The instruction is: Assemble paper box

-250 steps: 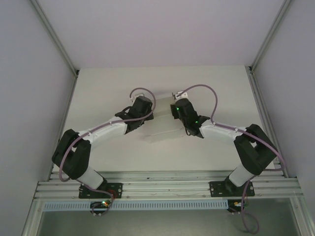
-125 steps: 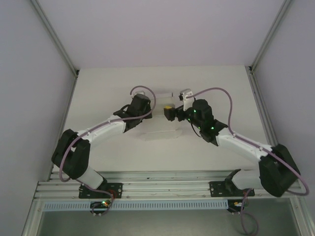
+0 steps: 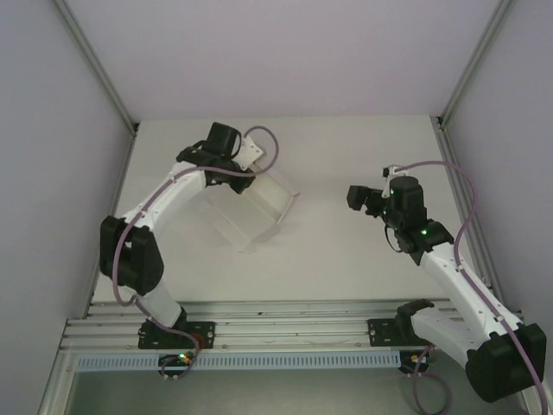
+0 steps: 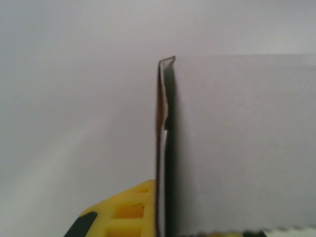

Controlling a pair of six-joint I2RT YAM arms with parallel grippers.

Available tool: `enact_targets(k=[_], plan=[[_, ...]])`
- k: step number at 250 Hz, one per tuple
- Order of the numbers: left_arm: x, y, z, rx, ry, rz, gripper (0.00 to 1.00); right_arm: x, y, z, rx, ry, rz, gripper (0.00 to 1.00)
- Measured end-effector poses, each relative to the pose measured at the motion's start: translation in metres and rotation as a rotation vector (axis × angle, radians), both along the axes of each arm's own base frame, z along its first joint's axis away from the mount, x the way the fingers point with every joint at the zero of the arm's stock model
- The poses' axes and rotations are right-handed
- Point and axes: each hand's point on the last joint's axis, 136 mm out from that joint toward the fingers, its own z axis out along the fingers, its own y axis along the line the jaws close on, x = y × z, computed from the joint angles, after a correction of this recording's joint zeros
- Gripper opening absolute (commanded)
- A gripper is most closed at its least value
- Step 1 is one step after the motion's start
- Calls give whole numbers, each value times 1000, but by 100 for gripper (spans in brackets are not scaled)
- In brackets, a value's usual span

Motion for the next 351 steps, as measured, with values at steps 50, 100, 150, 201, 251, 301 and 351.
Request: enact_targets(k=[50, 100, 150, 201, 251, 301, 351], plan=[[6, -19, -37, 234, 47, -209, 0, -19, -5, -32, -18, 104, 3, 100], [2, -26, -92, 476, 87, -320, 0, -23, -9, -38, -29, 135, -4, 100], [1, -43, -122, 644, 53, -401, 0, -25, -10, -40, -29, 144, -5, 100], [9, -59, -144, 773, 36, -439, 19, -31, -13, -46, -25, 152, -9, 100], [19, -70, -141, 743, -3, -419, 56, -35, -14, -48, -19, 155, -7, 100], [21, -78, -132, 698, -28, -419, 89, -36, -14, -46, -12, 147, -3, 100], [31, -94, -75, 574, -154, -366, 100, -36, -6, -48, -15, 155, 55, 100]])
